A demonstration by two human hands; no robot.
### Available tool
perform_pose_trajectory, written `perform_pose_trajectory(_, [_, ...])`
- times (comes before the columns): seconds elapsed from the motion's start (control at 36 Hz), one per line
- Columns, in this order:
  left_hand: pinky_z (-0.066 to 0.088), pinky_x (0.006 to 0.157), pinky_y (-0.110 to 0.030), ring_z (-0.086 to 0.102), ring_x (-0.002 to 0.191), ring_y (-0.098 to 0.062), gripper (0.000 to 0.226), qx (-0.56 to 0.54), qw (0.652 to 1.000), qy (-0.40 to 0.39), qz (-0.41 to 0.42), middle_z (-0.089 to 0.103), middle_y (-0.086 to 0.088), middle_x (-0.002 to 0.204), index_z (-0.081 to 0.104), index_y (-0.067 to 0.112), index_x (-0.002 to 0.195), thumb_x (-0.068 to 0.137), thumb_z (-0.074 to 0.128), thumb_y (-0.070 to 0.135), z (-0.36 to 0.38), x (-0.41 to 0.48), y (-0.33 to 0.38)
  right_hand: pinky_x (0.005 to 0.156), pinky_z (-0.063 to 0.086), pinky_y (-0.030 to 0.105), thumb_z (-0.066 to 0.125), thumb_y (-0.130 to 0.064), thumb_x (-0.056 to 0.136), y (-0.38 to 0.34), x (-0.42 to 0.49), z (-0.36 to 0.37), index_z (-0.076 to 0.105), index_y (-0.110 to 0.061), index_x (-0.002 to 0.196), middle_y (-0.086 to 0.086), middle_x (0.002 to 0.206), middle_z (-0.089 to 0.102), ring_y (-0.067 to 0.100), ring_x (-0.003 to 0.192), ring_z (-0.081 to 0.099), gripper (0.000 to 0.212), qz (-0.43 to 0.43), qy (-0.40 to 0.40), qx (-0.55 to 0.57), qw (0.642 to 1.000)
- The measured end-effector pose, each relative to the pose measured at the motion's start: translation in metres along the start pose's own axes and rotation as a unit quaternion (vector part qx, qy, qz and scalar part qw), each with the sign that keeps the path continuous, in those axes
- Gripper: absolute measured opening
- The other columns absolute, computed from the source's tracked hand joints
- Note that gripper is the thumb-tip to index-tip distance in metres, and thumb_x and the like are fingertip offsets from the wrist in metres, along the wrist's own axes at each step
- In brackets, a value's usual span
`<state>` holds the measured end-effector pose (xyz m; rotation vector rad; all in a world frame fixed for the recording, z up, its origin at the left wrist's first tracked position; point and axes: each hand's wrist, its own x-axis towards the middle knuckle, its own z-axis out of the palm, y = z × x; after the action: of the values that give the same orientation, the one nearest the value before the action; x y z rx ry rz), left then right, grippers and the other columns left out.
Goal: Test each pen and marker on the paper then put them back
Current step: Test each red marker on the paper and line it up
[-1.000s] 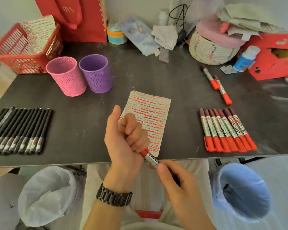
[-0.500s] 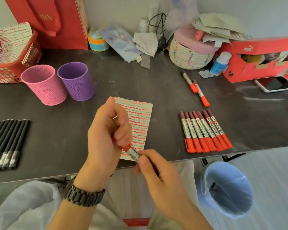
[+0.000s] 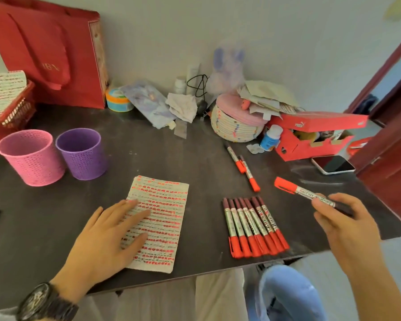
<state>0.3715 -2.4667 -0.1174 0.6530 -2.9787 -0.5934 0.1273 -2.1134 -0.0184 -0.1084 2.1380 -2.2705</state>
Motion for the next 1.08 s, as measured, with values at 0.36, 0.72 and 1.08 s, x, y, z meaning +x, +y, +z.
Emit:
perform_pose_trajectory(0.36, [0.001,0.124,-0.043,0.017,0.153,-0.013,0.078,0.007,1.000,0.014,-0.020,0.028,0.017,0.161,0.037,0.055,0.146,0.079,0.012,0.084,0.005,0.000,0.010,0.090,0.058,0.033,0.074,0.007,0.082,0.003,0.048,0.012,0.061,-0.012,0.103,0.018,0.115,0.070,0.026,0.108,0.071,0.031,0.056,0.007,0.034,0.998])
perform_pose_trajectory(0.72, [0.002,0.126,-0.045,0.013,0.154,-0.014,0.073,0.015,0.999,-0.001,-0.029,0.023,0.017,0.163,0.033,0.055,0.148,0.081,0.019,0.081,0.003,0.001,0.011,0.090,0.058,0.048,0.071,-0.024,0.091,0.008,0.079,0.010,0.051,-0.026,0.128,0.002,0.093,0.070,0.020,0.081,0.074,0.042,-0.028,-0.067,-0.340,0.938])
perform_pose_trajectory(1.08, [0.004,0.127,-0.047,0.011,0.155,-0.013,0.070,0.017,0.999,0.000,-0.029,0.021,0.017,0.164,0.032,0.055,0.148,0.085,0.020,0.084,0.005,0.001,0.009,0.084,0.057,0.039,0.076,-0.044,0.085,0.046,0.080,0.033,0.058,-0.028,0.131,-0.002,0.100,0.073,0.015,0.083,0.068,0.052,0.030,-0.230,-0.578,0.782])
